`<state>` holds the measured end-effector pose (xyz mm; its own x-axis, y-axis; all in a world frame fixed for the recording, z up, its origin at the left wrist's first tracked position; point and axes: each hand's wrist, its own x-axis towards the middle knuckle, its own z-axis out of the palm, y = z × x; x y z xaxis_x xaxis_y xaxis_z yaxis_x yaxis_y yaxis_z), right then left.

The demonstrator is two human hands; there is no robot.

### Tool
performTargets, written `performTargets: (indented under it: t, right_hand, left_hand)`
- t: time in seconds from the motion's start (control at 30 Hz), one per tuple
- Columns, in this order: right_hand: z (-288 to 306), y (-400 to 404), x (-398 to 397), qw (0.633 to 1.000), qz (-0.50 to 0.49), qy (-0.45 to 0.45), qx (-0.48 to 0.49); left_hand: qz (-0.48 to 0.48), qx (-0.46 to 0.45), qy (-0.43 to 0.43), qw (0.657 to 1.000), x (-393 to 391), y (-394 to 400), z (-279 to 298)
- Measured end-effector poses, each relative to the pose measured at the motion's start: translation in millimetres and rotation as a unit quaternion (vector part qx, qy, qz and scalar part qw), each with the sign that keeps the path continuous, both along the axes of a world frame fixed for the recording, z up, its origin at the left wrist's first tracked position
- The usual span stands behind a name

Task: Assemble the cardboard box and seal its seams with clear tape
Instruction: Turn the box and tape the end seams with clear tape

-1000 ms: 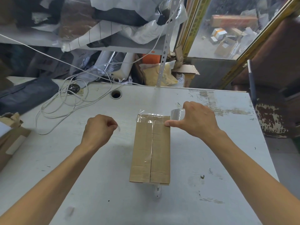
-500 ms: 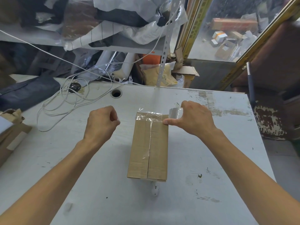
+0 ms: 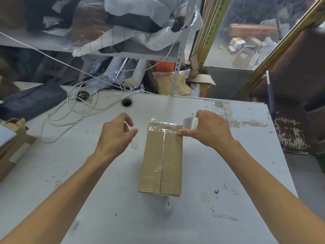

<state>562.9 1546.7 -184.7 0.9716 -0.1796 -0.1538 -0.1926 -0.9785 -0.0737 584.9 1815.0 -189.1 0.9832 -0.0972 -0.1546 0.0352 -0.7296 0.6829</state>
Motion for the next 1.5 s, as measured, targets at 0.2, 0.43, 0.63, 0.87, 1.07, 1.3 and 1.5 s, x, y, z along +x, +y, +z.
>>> performTargets:
  t: [0.2,0.43,0.63,0.87,1.07,1.3,1.5]
  right_hand:
    - [1.7,1.2,0.5,1.000,0.001,0.001,-0.004]
    - [2.6,1.3,0.9,1.000,0.002,0.008,-0.003]
    - [-1.7,-0.7,-0.3,1.000,0.000,0.000,0.003]
    - [-2.1,-10.4,-2.8,0.996,0.026,-0.018,0.080]
    - [-11.9,-38.3,-9.0,0.973,0.047,0.012,0.226]
    - [-26.5,-44.9,-21.0,0.952,0.035,0.003,0.305]
    - [-28.6,-46.8,-27.8,0.940,0.031,0.006,0.339]
  left_hand:
    - [-0.027,-0.042,0.045,0.998,2.8,6.5,-1.4]
    - [-0.113,0.041,0.021,0.993,-1.0,-6.0,-0.9]
    - [-0.215,0.070,-0.117,0.967,-24.7,-56.6,-12.5]
    - [-0.307,0.169,-0.172,0.921,-38.4,-81.7,-30.0]
    - [-0.332,0.245,-0.157,0.897,-37.1,-81.0,-34.1]
    - [-0.331,0.255,-0.165,0.894,-37.8,-86.0,-35.4]
    - [-0.326,0.257,-0.176,0.893,-38.6,-86.3,-37.8]
